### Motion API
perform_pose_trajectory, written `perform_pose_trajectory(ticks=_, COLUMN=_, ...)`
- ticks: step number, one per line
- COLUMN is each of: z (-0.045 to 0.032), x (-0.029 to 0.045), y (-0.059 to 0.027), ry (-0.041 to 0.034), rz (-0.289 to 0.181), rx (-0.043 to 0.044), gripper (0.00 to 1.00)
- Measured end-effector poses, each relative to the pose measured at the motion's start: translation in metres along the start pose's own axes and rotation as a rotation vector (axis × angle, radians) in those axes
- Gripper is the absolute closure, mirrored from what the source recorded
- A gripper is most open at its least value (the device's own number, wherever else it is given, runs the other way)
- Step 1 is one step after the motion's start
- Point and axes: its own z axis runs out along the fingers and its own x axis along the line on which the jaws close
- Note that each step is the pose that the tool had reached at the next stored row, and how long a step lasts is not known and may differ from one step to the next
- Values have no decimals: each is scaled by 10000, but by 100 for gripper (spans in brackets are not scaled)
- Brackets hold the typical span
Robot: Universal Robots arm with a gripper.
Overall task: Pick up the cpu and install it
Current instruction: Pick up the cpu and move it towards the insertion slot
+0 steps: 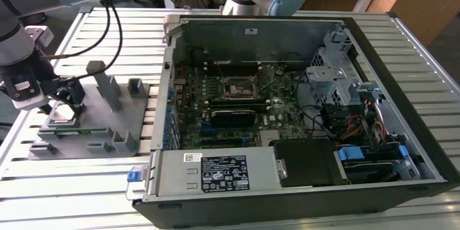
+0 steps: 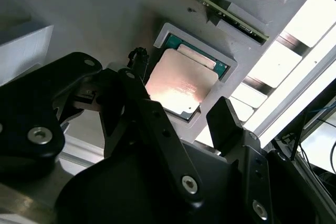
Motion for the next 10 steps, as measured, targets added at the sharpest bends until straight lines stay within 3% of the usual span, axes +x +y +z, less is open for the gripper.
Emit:
perform_pose_trajectory(ticks=6, z=15, x=1, y=0, ry=1, rz=0, rx=1, gripper=29)
perform_pose_trajectory(ticks=7, z=17, x=0, y=0, ry=-1, rz=0, rx=0, gripper=36)
perform_pose_trajectory(ticks=10, z=17, x=1, y=0, ry=-2, rz=0, rx=1, gripper=36)
